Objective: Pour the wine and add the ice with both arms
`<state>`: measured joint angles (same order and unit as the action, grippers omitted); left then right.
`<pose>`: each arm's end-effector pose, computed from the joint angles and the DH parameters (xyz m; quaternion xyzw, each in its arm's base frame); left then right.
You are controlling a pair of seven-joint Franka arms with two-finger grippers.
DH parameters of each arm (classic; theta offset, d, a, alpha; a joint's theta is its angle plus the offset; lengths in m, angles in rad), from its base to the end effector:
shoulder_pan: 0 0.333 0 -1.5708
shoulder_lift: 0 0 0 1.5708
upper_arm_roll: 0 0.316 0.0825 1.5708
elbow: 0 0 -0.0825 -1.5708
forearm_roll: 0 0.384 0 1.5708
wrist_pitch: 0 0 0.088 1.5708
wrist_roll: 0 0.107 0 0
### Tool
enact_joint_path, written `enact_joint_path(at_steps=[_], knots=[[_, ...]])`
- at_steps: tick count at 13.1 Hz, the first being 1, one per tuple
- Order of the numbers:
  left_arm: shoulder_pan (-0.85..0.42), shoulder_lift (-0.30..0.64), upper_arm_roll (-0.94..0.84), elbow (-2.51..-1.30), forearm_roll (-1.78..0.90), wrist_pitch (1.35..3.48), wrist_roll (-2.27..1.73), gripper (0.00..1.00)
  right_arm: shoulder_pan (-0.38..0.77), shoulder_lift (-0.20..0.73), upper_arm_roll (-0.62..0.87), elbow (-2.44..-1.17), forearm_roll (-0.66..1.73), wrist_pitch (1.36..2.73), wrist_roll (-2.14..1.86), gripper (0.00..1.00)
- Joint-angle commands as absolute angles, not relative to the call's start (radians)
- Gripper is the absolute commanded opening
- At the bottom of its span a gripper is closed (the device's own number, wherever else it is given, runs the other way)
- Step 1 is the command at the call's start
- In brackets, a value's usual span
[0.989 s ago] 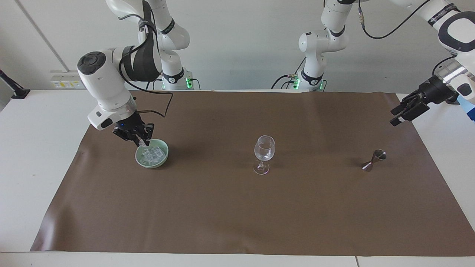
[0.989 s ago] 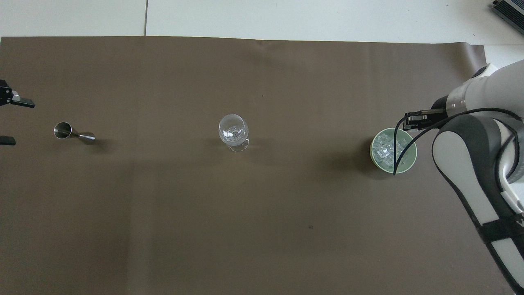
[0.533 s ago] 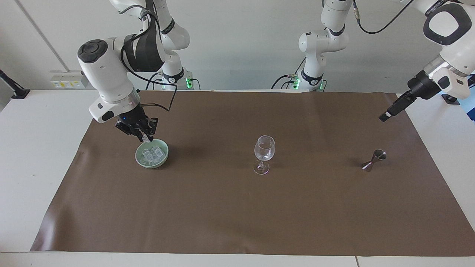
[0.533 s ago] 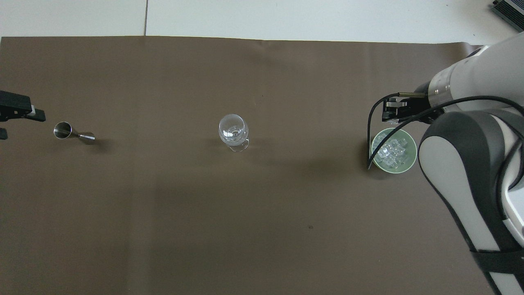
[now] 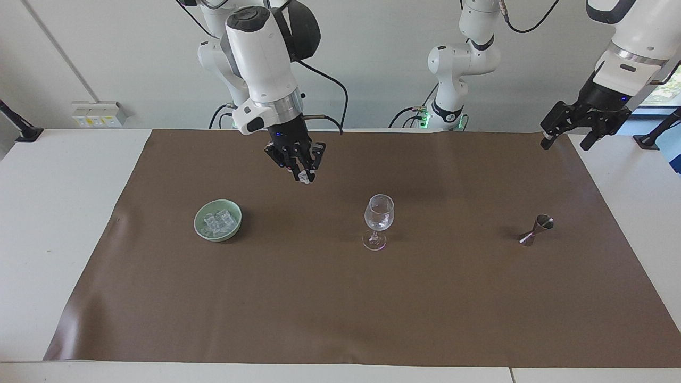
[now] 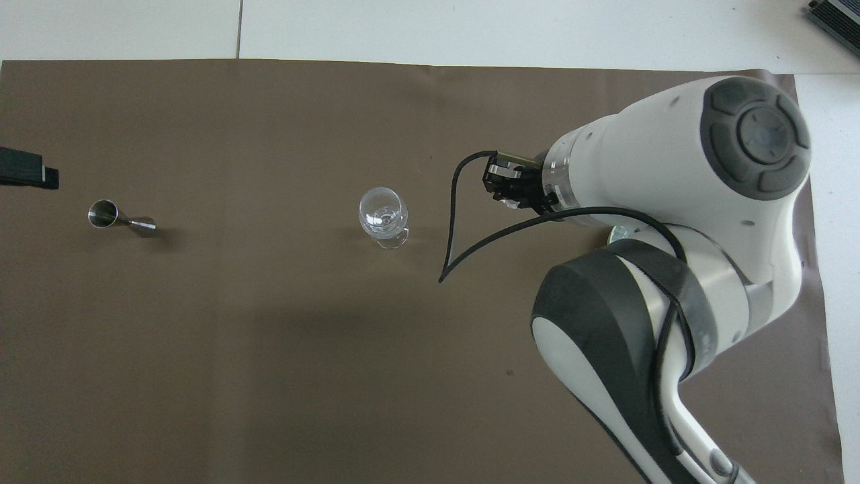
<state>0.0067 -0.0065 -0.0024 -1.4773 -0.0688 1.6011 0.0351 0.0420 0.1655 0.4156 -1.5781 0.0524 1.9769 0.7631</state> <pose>0.5554 -0.0048 0.6755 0.9972 -0.0166 0.0657 0.0331 0.5748 0.2655 0.5712 -0.9770 0.1645 -0.0677 0.1179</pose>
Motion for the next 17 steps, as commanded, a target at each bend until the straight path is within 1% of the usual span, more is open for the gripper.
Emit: enact_joint_path(at_steps=[1, 4, 6, 7, 9, 11, 12, 17], knots=[[-0.002, -0.052, -0.020, -1.471, -0.025, 1.539, 0.067, 1.00, 0.038, 0.259, 0.481, -1.494, 0.040, 2.038, 0.892, 0.00], [-0.002, -0.046, -0.011, -1.453, -0.029, 1.461, 0.074, 1.00, 0.066, 0.282, 0.501, -1.493, 0.032, 2.127, 0.965, 0.00], [0.002, -0.023, -0.014, -1.373, -0.031, 1.393, 0.081, 1.00, 0.084, 0.308, 0.526, -1.493, 0.002, 2.167, 0.997, 0.00], [0.002, -0.017, -0.018, -1.361, -0.032, 1.378, 0.081, 1.00, 0.087, 0.330, 0.532, -1.490, -0.033, 2.174, 1.017, 0.00], [-0.002, -0.028, -0.012, -1.364, -0.040, 1.384, 0.077, 1.00, 0.087, 0.383, 0.572, -1.457, -0.093, 2.198, 1.061, 0.00], [-0.018, -0.023, -0.003, -1.365, -0.049, 1.378, 0.071, 1.00, 0.089, 0.417, 0.600, -1.436, -0.145, 2.200, 1.094, 0.00], [-0.038, -0.018, 0.005, -1.364, -0.049, 1.365, 0.068, 1.00, 0.089, 0.426, 0.603, -1.434, -0.165, 2.200, 1.098, 0.00], [-0.025, -0.031, 0.009, -1.394, -0.037, 1.341, 0.048, 1.00, 0.107, 0.449, 0.614, -1.445, -0.192, 2.220, 1.137, 0.00]])
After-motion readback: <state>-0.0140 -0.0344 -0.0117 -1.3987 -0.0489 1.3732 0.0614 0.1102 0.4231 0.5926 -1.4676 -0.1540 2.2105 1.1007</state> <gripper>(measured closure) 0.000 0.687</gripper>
